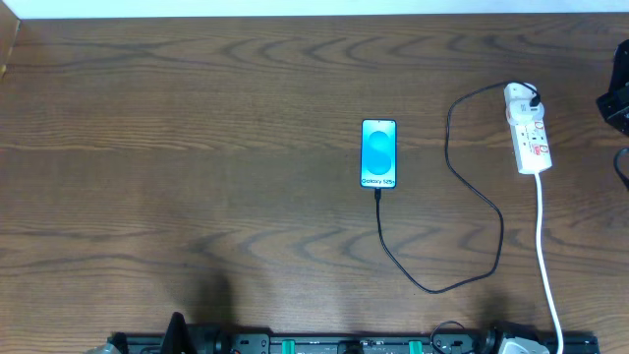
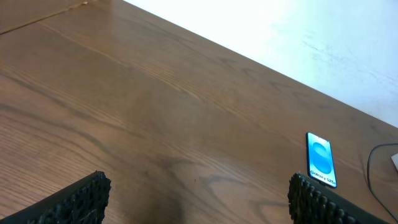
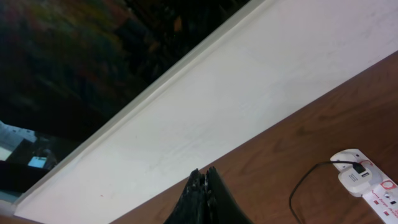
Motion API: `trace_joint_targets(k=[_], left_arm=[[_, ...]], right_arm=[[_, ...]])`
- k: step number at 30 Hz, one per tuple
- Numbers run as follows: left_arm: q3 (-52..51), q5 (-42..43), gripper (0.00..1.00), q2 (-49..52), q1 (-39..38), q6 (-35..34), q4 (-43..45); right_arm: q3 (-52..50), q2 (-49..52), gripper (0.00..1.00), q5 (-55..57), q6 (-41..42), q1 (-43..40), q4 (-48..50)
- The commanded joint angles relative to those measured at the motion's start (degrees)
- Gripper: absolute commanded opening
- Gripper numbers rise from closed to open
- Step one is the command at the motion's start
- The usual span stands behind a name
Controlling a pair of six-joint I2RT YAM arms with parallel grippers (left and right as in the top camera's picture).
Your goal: Plug charger to phone and switch on socket
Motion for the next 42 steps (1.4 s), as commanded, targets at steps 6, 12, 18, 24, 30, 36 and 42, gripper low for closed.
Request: trace_joint_targets(k=[6, 12, 18, 24, 30, 36, 42], left_arm=[[0.28, -0.35, 0.91, -0.09, 0.35, 0.15, -0.02], [0.28, -0.35, 0.91, -0.09, 0.35, 0.15, -0.02], [0.28, -0.35, 0.91, -0.09, 0.35, 0.15, -0.02], [0.28, -0.57, 0.91, -0.09, 0.35, 0.15, 0.7], [0.24, -0.55, 0.91, -0.09, 0.35, 0.13, 4.98], [-3.63, -0.55, 0.91, -0.09, 0.35, 0.13, 13.0], [-13.55, -0.55, 0.91, -0.09, 0.35, 0.15, 24.26]], right_arm=[[0.07, -0.24, 0.02, -0.61, 0.42, 0.5, -0.22], [0.07, -0.28, 0.02, -0.63, 0.39, 0.5, -0.22], [0.07, -0.44, 0.02, -2.43, 0.59, 0.76, 0.02], [0.07, -1.29, 0.03, -2.32, 0.55, 2.16, 0.24], [0.07, -2.03, 0.04, -2.01, 0.37, 2.36, 0.24], [0.07, -2.4, 0.04, -2.03, 0.37, 2.36, 0.24], [0.07, -3.15, 0.05, -2.03, 0.37, 2.36, 0.35]])
